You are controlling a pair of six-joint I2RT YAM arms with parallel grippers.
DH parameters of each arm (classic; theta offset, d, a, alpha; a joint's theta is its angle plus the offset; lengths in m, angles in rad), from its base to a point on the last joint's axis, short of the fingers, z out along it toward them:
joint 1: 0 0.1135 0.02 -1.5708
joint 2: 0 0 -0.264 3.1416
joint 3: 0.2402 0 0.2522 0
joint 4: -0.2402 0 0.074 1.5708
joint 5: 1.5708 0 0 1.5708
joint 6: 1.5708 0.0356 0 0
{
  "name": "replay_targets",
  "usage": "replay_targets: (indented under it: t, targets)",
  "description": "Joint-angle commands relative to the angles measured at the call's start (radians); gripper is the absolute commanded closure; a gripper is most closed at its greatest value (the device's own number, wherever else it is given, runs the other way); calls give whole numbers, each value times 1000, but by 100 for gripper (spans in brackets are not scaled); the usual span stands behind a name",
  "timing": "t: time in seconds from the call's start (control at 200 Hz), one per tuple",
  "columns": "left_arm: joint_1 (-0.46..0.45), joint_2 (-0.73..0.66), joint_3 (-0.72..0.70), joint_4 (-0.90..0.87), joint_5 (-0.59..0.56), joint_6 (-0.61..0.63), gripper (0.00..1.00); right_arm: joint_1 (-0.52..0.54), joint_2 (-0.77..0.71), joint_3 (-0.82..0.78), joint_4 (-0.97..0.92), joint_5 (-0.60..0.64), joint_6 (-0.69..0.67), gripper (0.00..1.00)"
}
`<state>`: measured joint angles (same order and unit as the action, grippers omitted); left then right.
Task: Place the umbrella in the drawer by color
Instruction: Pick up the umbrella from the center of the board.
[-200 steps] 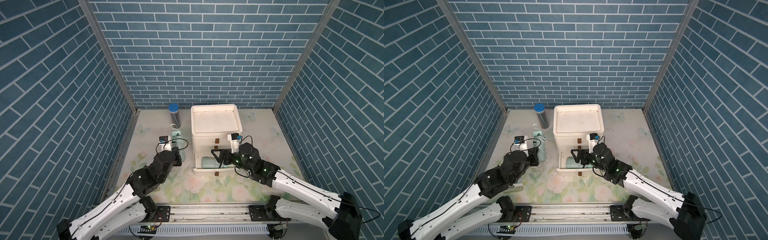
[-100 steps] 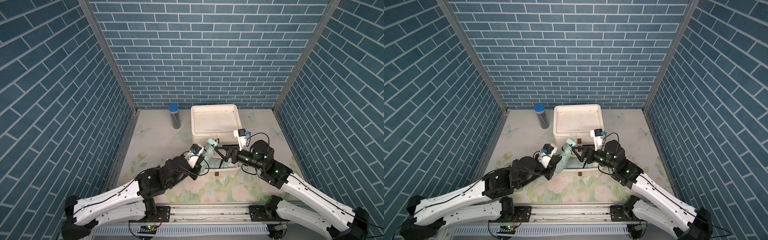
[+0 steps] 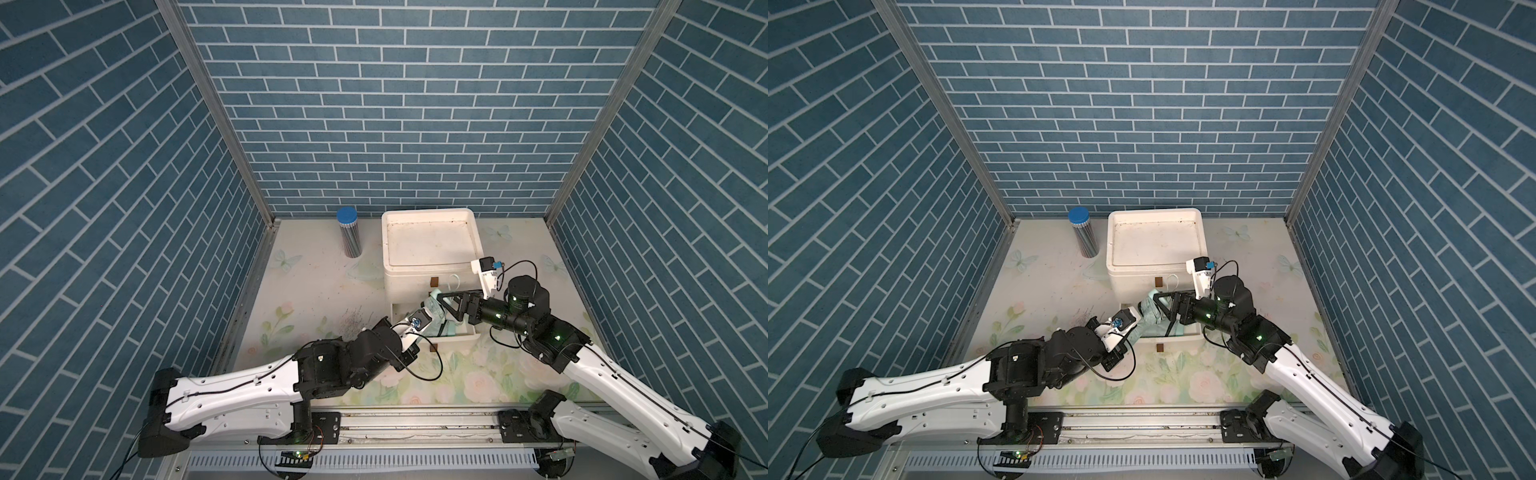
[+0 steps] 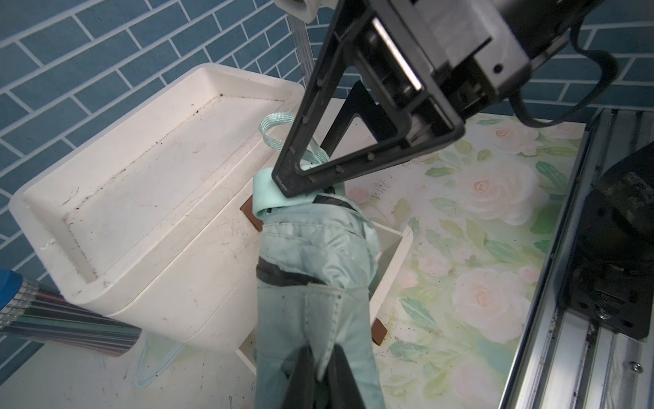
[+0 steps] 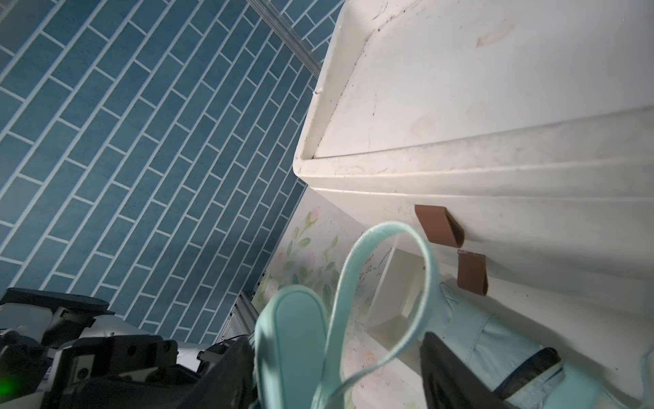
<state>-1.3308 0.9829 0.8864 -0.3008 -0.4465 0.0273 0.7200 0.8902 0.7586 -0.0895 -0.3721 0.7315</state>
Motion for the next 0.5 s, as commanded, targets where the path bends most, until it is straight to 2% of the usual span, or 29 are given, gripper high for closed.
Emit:
replay_targets:
  t: [0.0, 0.16, 0.36, 0.45, 0.495]
  targets:
    - [-8, -16, 37, 57, -28, 22, 100, -2, -1, 3, 35, -87, -19, 33]
    - [-10, -13, 37, 57, -26, 20, 100, -2, -1, -11, 57, -121, -20, 45]
    - [-18, -1, 42, 63, -29, 31, 100, -2, 20, -13, 64, -136, -18, 52]
    - [-18, 2, 37, 70, -31, 34, 100, -2, 23, -15, 71, -146, -17, 63]
    - [-19, 2, 34, 72, -32, 36, 100, -3, 23, -15, 72, -148, -16, 74]
